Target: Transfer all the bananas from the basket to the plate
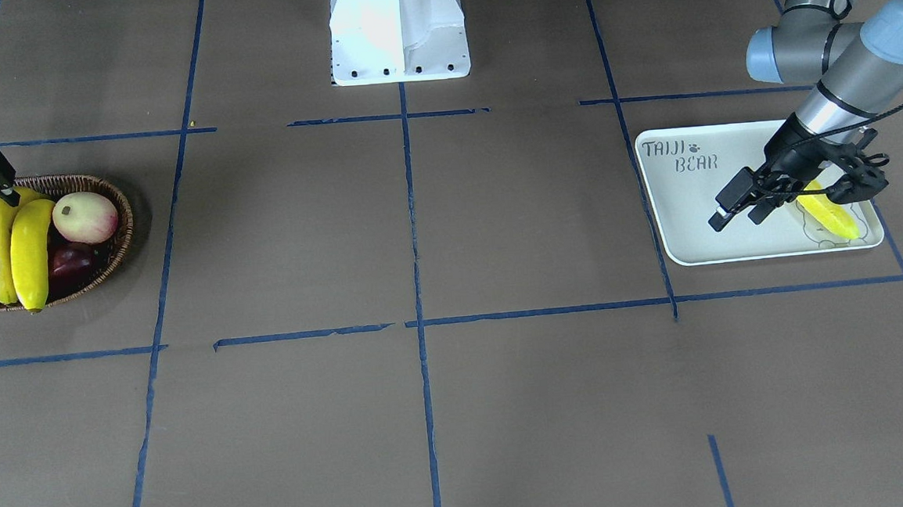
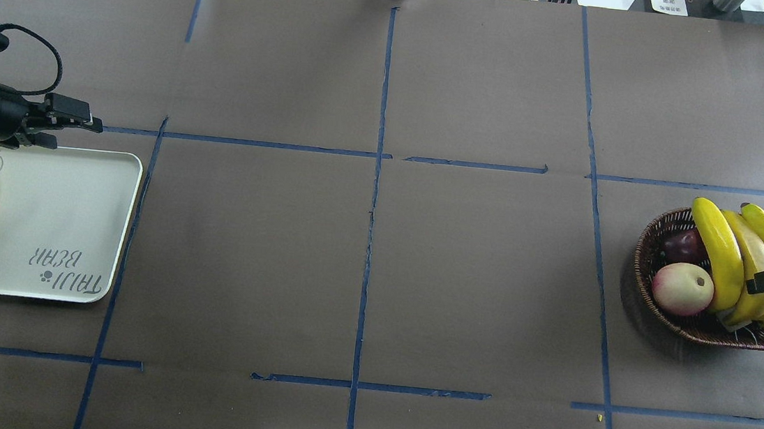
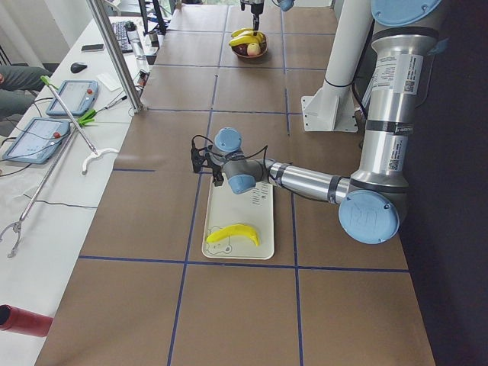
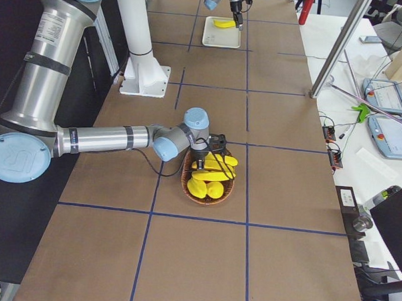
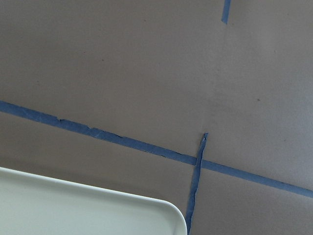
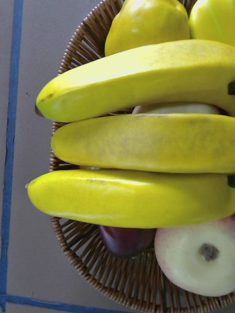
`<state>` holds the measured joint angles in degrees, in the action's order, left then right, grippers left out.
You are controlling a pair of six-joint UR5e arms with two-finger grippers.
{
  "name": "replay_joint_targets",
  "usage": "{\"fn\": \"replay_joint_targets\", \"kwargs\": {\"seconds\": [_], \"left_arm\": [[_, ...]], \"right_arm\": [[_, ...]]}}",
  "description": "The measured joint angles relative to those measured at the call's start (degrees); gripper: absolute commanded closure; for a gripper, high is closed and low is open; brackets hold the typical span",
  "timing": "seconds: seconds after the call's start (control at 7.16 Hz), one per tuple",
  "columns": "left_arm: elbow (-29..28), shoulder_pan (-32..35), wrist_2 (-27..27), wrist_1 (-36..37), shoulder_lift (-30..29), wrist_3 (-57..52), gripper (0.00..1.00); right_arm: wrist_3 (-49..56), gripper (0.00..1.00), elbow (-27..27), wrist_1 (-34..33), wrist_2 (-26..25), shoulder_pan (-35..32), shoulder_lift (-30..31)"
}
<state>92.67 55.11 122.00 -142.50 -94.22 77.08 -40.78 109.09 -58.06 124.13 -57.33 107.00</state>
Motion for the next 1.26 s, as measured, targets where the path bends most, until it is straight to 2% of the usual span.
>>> {"fn": "replay_joint_targets", "kwargs": {"seconds": [0.14,0.42,0.56,0.98,1.26], "left_arm": [[0.03,0.0,0.02,-0.03,0.0,0.0,0.0],[0.04,0.0,0.02,-0.06,0.0,0.0,0.0],[0.01,0.0,0.0,-0.06,0.0,0.0,0.0],[0.05,0.0,0.0,-0.06,0.06,0.0,0.0],[0.06,0.0,-0.01,-0.06,0.18,0.0,0.0]], "right_arm": [[-0.02,0.47,-0.06,-0.02,0.03,-0.01,-0.05],[-0.07,0.91,-0.09,-0.02,0.11,-0.04,-0.25],[-0.05,0.97,-0.07,0.04,0.13,-0.05,-0.33],[0.29,0.99,2.44,0.08,0.6,-1.79,-0.15],[0.49,0.99,7.2,-0.14,5.18,-8.66,0.78]]}}
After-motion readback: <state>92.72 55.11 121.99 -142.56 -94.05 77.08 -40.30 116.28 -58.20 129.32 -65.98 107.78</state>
